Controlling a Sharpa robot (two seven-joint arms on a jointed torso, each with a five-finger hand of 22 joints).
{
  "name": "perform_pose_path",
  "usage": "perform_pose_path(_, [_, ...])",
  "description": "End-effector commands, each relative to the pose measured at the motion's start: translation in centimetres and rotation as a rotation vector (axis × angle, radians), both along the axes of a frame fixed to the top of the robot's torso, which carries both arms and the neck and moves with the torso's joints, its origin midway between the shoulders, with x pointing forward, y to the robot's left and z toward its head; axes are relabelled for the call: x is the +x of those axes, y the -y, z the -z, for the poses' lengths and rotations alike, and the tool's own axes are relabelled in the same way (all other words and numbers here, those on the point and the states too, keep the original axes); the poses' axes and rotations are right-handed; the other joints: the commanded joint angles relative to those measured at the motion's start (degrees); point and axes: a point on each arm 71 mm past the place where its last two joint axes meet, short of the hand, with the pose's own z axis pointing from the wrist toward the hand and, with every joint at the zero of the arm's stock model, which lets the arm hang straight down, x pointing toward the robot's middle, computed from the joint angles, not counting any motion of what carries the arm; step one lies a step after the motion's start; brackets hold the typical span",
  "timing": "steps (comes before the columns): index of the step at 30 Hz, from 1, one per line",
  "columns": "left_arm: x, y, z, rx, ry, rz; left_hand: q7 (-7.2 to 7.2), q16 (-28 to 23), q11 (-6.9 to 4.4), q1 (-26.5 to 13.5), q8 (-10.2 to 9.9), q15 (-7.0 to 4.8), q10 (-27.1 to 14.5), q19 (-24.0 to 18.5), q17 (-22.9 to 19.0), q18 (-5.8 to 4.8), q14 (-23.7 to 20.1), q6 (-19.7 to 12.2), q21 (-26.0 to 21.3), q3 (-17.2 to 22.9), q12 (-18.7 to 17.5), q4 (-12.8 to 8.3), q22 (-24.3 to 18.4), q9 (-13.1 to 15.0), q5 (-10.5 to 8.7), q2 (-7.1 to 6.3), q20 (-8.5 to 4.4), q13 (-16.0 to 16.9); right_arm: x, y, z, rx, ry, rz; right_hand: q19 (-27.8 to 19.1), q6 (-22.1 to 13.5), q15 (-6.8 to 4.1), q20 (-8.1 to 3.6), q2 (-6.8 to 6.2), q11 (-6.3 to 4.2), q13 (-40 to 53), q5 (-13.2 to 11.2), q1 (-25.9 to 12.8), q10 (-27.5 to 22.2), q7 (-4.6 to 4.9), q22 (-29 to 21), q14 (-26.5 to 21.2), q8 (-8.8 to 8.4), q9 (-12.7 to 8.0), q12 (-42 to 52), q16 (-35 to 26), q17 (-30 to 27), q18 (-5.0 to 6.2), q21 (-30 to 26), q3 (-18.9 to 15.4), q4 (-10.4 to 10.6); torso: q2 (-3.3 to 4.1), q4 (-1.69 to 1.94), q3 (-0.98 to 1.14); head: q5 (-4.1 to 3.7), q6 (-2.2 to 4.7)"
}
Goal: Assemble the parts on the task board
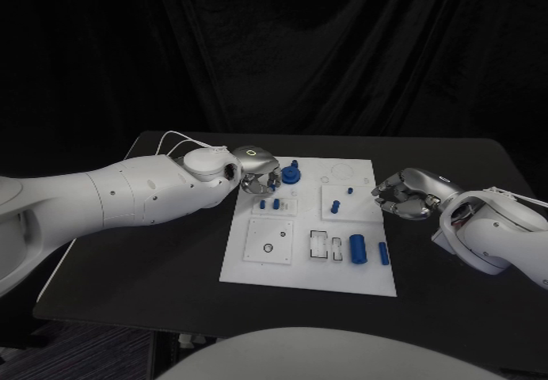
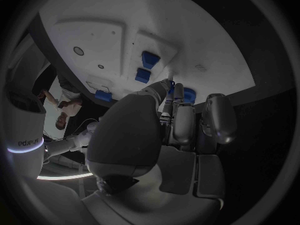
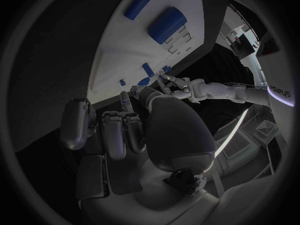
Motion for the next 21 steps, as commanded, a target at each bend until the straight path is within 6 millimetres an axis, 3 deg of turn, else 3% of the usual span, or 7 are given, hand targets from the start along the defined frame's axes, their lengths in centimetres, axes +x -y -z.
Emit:
perform_pose_path(1, [-0.11, 0.09, 0.13, 0.007, -0.003, 0.005, -0.02, -0.19, 0.34, 0.28, -0.26, 0.03, 0.22, -0.34, -0.01, 0.18, -0.19, -0.26, -0.27, 0.35, -0.21, -0.24, 9.02, -0.08, 0.19, -0.56, -0.01, 0.02, -0.02, 0.04, 0.17, -0.008, -0.010, 0.009, -0.33, 0.19, 0.23, 0.04, -0.21, 0.21, 11.92, 0.23, -0.08, 2.51, 0.12, 9.14, 4.95, 0.06, -0.05, -0.35, -0.27, 11.73, 1.07, -0.25, 0.35, -0.08, 0.03, 0.02, -0.02, 0.02, -0.01])
perform_pose_path(21, [-0.09, 0.69, 0.42, 0.011, -0.015, 0.015, -0.07, -0.30, 0.41, 0.28, -0.77, 0.09, 0.37, -0.40, -0.19, 0.20, -0.25, -0.95, -0.42, 0.52, -0.17, -0.42, 9.00, -0.37, 0.11, -0.70, 0.06, 0.16, -0.07, 0.02, 0.28, -0.013, -0.021, 0.008, -0.36, 0.19, 0.24, 0.04, -0.19, 0.21, 11.90, 0.19, -0.10, 2.50, 0.12, 9.12, 4.93, 0.05, -0.06, -0.37, -0.31, 11.68, 1.09, -0.34, 0.38, -0.08, 0.04, -0.07, 0.00, 0.11, -0.01])
